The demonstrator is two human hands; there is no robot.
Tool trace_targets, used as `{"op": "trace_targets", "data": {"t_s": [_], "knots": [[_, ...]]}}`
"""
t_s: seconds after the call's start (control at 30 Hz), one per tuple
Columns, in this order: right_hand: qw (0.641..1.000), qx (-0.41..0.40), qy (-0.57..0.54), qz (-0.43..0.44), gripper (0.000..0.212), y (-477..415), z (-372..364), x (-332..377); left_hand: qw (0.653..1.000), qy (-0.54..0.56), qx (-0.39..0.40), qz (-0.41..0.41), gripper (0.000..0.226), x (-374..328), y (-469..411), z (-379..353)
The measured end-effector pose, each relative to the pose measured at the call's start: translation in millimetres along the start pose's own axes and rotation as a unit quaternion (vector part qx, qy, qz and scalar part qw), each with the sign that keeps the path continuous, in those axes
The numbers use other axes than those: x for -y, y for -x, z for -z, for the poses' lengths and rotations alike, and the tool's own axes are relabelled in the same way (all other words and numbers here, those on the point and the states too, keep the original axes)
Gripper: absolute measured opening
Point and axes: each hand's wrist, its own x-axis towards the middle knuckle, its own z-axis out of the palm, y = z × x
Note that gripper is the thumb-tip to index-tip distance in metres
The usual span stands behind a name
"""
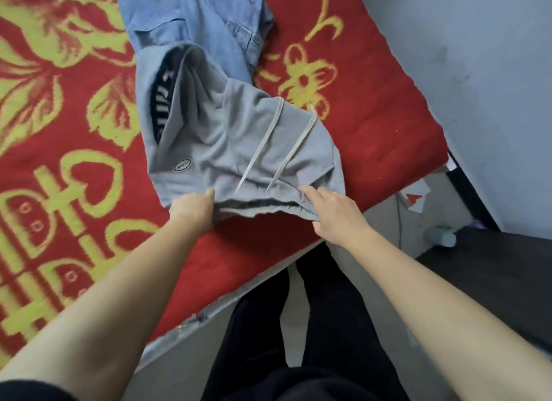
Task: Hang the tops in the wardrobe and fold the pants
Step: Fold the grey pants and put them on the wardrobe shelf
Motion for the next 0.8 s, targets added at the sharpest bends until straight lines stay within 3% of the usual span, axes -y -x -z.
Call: {"op": "trace_targets", "data": {"t_s": [0.07, 0.13, 0.23, 0.37, 0.53, 0.8], "knots": [[0.999, 0.031, 0.021, -0.001, 0.058, 4.8, 8.0, 17.3, 0.998, -0.065, -0.027, -0.008, 0.029, 2.8, 25.2, -15.3], [0.997, 0.056, 0.044, -0.017, 0.046, 12.1, 18.2, 29.4, 0.995, -0.078, -0.062, -0.011, 0.026, 7.7, 49.4, -23.5], [0.993, 0.049, 0.097, -0.038, 0.037, 27.7, 41.5, 44.6, 0.994, -0.001, -0.109, 0.013, 0.021, 17.5, 87.5, -22.6], [0.965, 0.043, 0.256, -0.041, 0.027, 50.0, 87.8, 70.8, 0.982, 0.069, -0.167, 0.053, 0.018, 22.3, 141.4, 4.8], [0.970, -0.051, 0.235, -0.042, 0.041, 84.8, 170.9, 100.0, 0.938, 0.136, -0.299, 0.114, 0.035, 26.9, 227.0, 51.2], [0.946, -0.207, 0.219, 0.122, 0.051, 201.5, 276.7, 130.4, 0.859, 0.058, -0.472, 0.187, 0.055, 48.6, 399.1, 86.7]]}}
